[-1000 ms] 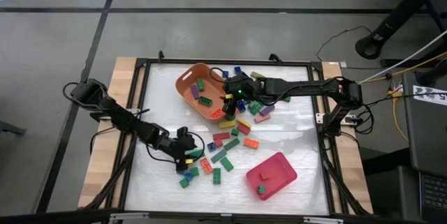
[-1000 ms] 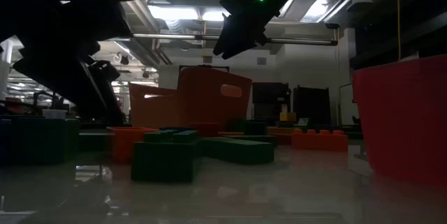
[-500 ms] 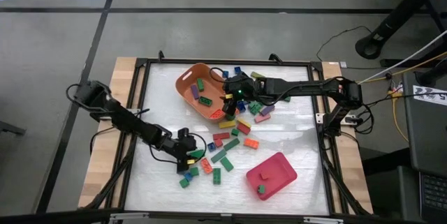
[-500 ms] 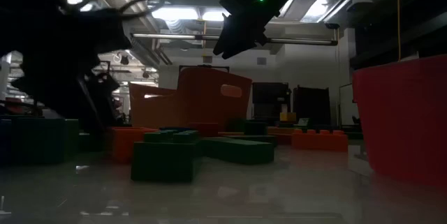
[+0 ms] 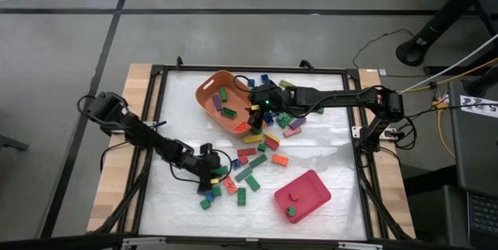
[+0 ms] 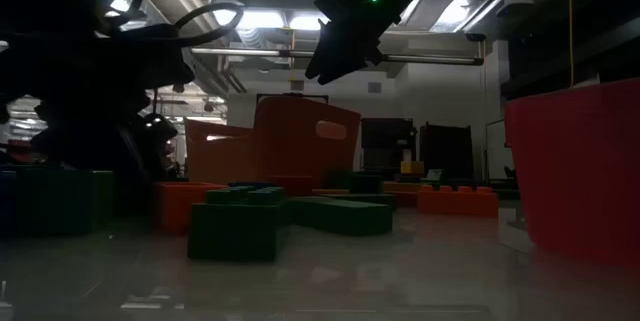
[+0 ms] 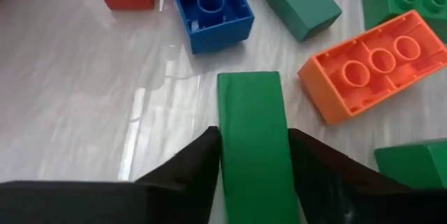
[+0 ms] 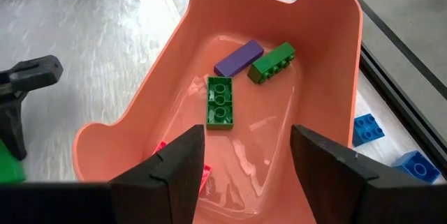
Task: Sort blocks by size
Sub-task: Put the large green block into the orange bin, then put the large orange game piece into the orange bin
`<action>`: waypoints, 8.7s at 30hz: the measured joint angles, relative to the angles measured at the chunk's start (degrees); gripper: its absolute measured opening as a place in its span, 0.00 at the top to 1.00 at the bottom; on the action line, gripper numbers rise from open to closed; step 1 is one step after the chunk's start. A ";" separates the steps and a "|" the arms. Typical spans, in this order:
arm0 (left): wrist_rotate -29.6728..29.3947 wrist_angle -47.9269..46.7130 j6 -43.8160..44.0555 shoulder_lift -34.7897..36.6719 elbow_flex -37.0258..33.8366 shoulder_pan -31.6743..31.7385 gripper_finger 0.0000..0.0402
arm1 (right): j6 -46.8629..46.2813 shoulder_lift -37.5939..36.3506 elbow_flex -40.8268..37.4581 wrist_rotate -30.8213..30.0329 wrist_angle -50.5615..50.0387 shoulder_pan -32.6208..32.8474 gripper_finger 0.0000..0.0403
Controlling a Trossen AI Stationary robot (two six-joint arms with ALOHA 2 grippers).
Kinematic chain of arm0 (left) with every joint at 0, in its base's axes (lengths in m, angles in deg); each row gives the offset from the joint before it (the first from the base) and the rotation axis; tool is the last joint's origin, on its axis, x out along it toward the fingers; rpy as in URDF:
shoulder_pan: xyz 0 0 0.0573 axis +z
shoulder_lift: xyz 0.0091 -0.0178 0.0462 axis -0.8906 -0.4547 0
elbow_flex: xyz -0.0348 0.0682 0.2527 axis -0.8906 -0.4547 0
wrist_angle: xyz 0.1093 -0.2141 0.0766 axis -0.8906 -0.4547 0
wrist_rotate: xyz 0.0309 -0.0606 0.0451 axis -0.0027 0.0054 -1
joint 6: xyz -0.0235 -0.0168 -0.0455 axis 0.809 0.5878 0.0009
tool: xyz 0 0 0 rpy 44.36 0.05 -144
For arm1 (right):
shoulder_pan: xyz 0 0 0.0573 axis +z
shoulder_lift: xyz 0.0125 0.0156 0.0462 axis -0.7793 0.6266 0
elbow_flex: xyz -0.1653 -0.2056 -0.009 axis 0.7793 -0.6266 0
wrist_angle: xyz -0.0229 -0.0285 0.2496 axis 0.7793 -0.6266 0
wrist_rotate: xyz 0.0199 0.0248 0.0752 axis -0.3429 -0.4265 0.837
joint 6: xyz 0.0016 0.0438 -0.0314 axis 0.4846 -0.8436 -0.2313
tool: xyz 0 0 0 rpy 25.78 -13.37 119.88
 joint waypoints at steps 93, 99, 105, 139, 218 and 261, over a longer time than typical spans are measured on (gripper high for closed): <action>-4.91 1.01 -27.19 20.88 -0.11 37.51 0.47 | -28.88 -4.41 -24.28 4.26 -6.02 22.53 0.48; -4.43 0.55 -27.19 20.86 -0.11 37.50 0.47 | -28.58 -0.90 -24.28 3.91 -5.42 22.53 0.48; -4.34 0.60 -27.19 20.85 -0.11 37.51 0.47 | -28.58 1.55 -24.13 3.33 -5.01 22.54 0.48; -4.27 -0.64 -28.12 31.07 -0.13 18.21 0.47 | 13.70 1.37 -1.77 -4.37 5.47 7.73 0.62; 23.96 2.48 -38.09 -6.33 8.35 6.75 0.52 | 9.78 -10.43 -1.77 12.13 -4.90 -2.57 0.38; -1.23 -12.81 -41.16 21.32 12.09 29.93 0.65 | -2.97 -10.10 -1.83 6.41 -21.59 15.80 0.38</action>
